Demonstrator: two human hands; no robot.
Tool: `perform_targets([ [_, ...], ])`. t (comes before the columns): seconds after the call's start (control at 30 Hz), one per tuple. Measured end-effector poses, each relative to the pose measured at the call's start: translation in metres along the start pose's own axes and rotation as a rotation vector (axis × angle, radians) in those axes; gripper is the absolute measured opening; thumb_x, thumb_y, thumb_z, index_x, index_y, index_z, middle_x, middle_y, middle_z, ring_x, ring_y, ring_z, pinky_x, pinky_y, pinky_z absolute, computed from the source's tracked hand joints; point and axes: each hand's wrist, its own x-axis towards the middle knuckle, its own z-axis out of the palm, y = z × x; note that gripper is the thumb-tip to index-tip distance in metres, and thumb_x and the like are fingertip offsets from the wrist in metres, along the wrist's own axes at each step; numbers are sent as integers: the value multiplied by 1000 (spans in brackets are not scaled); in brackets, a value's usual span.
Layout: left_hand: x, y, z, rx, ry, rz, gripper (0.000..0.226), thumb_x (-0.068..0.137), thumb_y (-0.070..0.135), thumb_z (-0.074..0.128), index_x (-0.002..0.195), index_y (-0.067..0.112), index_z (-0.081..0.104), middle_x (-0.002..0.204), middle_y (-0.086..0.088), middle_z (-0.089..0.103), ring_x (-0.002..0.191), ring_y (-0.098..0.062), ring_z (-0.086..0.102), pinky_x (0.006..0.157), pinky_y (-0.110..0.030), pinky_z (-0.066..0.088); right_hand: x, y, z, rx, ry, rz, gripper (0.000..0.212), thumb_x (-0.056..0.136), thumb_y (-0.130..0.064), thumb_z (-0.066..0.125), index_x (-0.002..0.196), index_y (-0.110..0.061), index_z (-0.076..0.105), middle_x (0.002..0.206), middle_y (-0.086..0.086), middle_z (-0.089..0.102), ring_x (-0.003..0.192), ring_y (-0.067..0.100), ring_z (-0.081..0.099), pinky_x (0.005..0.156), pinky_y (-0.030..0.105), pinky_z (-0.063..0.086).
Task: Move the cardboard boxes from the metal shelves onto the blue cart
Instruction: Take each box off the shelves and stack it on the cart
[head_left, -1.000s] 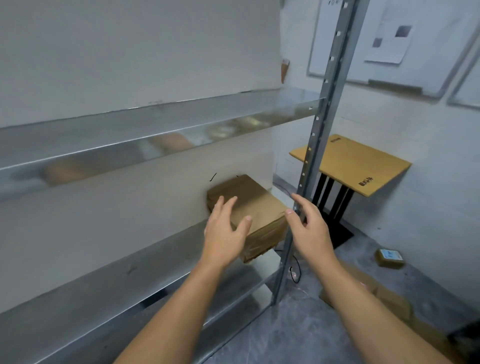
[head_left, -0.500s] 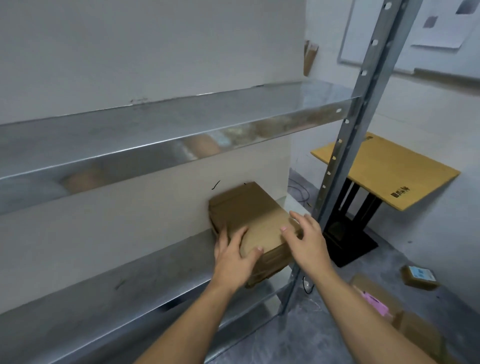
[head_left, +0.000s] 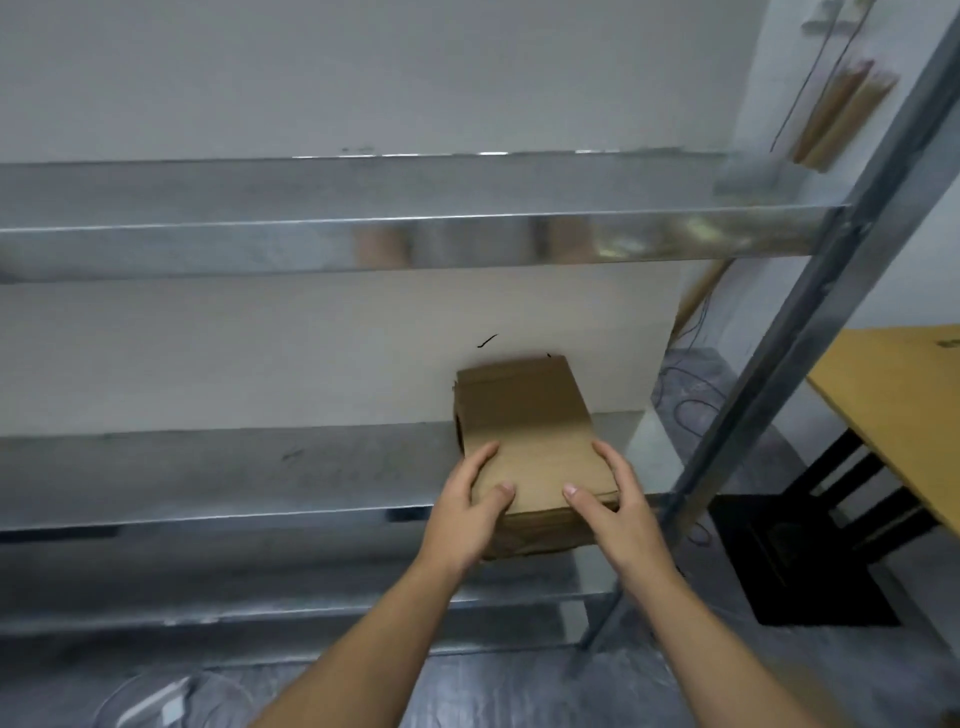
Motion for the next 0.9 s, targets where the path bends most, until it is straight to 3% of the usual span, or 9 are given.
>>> perform_targets([
  [0.07, -10, 0, 2, -62, 68, -2, 41, 94, 25, 63, 125, 49, 53, 137, 12, 53, 124, -9, 51, 105, -29, 43, 1, 0, -1, -8, -69, -28, 60, 89, -30, 72, 134, -55, 42, 135, -16, 51, 125, 7, 48, 107, 32, 41],
  [0.17, -27, -4, -3, -95, 162, -13, 41, 95, 23, 62, 127, 47, 53, 136, 13, 54, 121, -7, 51, 93, -19, 44, 1, -4, 5, -58, -173, -74, 61, 88, -33, 72, 131, -62, 40, 136, -20, 46, 127, 3, 42, 107, 29, 37],
  [0.23, -39, -12, -12, -106, 237, -17, 42, 94, 24, 63, 128, 46, 54, 136, 14, 54, 122, -7, 52, 99, -25, 45, 0, -5, 15, -77, -241, -110, 62, 88, -32, 72, 134, -60, 40, 138, -22, 45, 128, 1, 42, 106, 26, 36],
  [0.37, -65, -27, -45, -106, 406, -27, 44, 93, 25, 65, 131, 45, 55, 137, 18, 54, 125, -4, 51, 107, -32, 44, -6, -11, 56, -63, -378, -175, 64, 90, -24, 71, 142, -48, 41, 130, -30, 44, 110, -21, 45, 87, -1, 33],
  [0.43, -77, -35, -66, -106, 485, -37, 45, 91, 27, 66, 130, 46, 56, 137, 18, 55, 124, -3, 52, 106, -32, 45, -11, -14, 84, -41, -450, -195, 64, 90, -21, 72, 139, -48, 41, 128, -30, 45, 107, -29, 41, 91, 1, 35],
  [0.5, -91, -43, -88, -110, 562, -50, 46, 88, 32, 66, 129, 48, 56, 137, 18, 55, 124, -4, 52, 105, -33, 45, -17, -16, 112, -27, -523, -202, 63, 89, -21, 73, 136, -50, 42, 128, -28, 48, 109, -26, 43, 95, 9, 37],
  [0.63, -117, -58, -127, -151, 724, -84, 45, 89, 26, 67, 126, 50, 56, 137, 14, 56, 124, -6, 53, 105, -31, 45, -30, -21, 170, -20, -645, -240, 64, 87, -20, 75, 136, -49, 46, 128, -29, 52, 112, -25, 47, 87, 0, 36],
  [0.9, -161, -79, -223, -234, 949, -112, 45, 91, 13, 66, 122, 46, 57, 133, 14, 57, 123, -5, 53, 109, -36, 43, -67, -46, 289, -7, -867, -313, 64, 88, -17, 74, 139, -41, 45, 132, -29, 50, 114, -25, 46, 87, -1, 35],
])
